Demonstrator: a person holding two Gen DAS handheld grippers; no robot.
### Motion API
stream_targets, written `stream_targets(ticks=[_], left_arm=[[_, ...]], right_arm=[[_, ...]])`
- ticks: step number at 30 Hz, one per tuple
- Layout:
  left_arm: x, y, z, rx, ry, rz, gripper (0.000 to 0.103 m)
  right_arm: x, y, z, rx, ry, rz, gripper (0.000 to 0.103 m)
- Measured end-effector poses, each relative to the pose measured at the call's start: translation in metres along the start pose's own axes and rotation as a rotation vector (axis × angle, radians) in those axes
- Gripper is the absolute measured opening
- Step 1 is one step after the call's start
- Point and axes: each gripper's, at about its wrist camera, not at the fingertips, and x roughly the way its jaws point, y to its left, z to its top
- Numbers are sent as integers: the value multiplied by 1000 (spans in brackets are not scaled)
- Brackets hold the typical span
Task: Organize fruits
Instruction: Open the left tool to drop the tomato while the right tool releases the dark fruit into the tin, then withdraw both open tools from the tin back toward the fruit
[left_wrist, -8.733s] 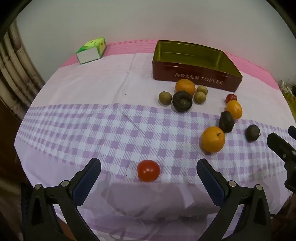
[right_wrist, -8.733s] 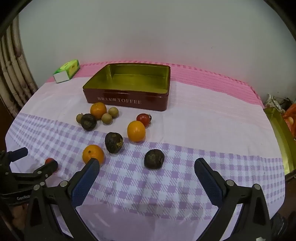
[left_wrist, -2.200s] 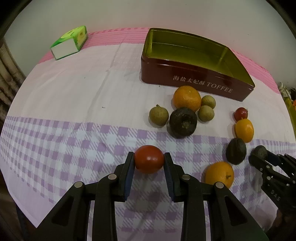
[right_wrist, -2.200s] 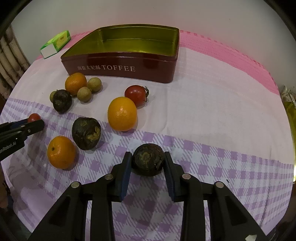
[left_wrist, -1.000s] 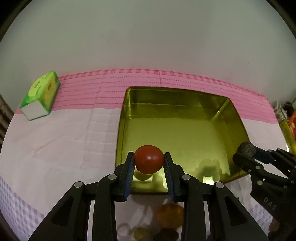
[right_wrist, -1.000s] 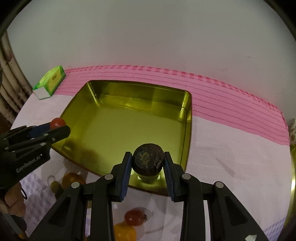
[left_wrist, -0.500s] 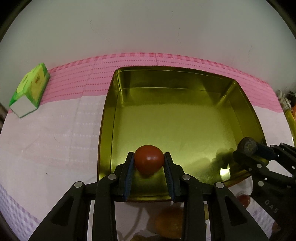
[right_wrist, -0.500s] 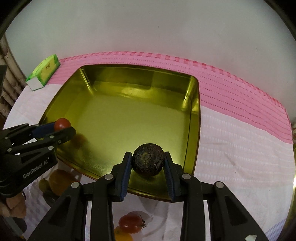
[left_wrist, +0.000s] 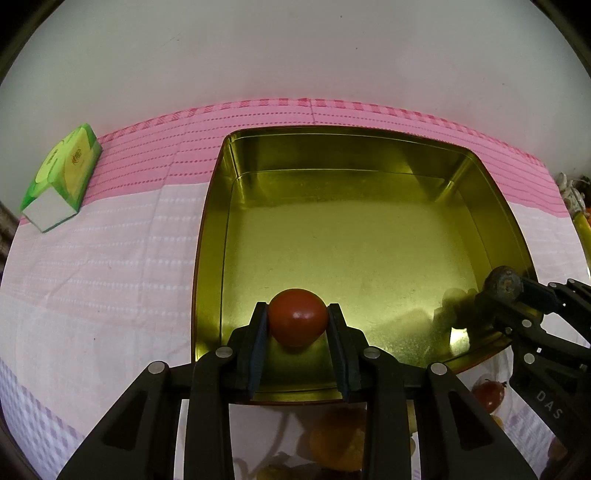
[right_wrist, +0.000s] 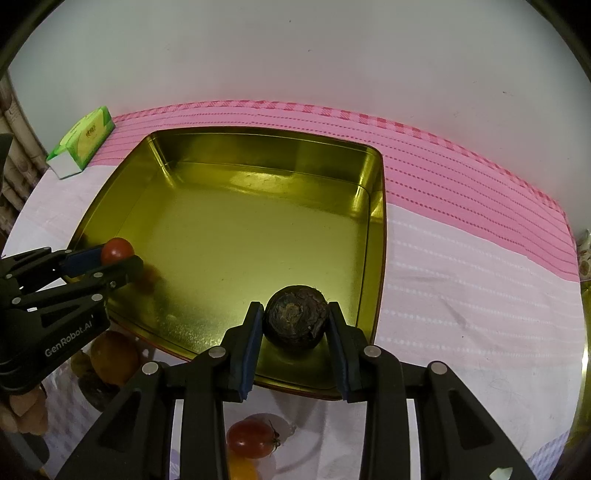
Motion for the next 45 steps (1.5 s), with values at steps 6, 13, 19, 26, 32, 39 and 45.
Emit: stream_targets(ticks=[6,13,19,26,32,39,45], left_arm=[[0,-1,0,1,0,15,33],[-3,-1,-2,-1,-6,22,34],[-14,0,-4,-8,-19,20,45],[-35,0,-11,-14,-40,23,46],[-64,-3,-24,-9,-76,25,48],[-88,-1,-48,-24,-92,33,49],[-102,2,-82,-48,-85,43,49]], right_arm=[[0,-1,1,-1,-2,3,32],[0,-2,2,-6,-2,7,35],[-8,-5,-1,8,-9,24,38],[-32,-1,-6,12,-47,23,39],[-57,-2,-14,23,-86,21,42],[-79,-8,-32,37,-111,11,42],[-95,-10,-53,51,-120,9,42]])
